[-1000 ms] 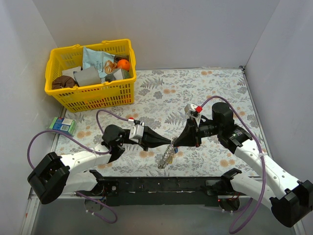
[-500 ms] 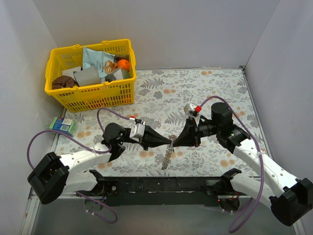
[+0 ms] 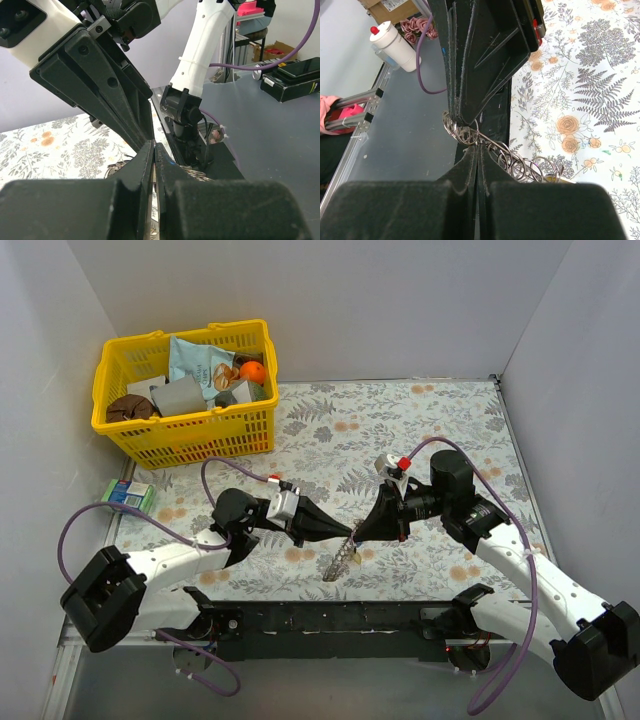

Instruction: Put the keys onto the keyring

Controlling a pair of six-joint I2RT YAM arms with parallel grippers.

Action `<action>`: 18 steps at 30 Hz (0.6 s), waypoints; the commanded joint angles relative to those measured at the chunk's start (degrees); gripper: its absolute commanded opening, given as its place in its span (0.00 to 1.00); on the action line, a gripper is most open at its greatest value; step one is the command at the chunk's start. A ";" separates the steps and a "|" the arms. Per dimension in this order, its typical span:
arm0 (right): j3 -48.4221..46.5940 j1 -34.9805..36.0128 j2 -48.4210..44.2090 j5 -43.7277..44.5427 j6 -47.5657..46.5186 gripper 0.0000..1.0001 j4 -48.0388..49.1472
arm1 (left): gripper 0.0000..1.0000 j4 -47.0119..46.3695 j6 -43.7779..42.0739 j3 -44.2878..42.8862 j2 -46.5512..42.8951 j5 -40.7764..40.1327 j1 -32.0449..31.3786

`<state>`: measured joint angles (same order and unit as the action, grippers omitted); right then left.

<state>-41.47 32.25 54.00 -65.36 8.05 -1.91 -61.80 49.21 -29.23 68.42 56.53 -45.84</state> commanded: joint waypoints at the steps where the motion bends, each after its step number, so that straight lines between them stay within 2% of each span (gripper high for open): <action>1: 0.78 -0.08 0.06 1.11 -0.14 0.01 1.12 | 0.00 -7.19 1.94 -3.81 -0.40 1.03 -0.03; 15: 1.04 -0.08 -0.21 2.08 -0.06 0.01 1.30 | 0.00 -19.40 11.42 -3.90 4.26 3.23 -0.03; 18: 1.13 -0.08 -0.56 2.78 -0.14 0.01 1.04 | 0.00 -19.24 11.44 -3.99 4.61 3.23 -0.12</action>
<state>-41.32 32.27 53.95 -65.89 8.62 -1.52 -72.10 58.41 -30.30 73.78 59.72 -45.54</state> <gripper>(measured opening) 0.023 0.014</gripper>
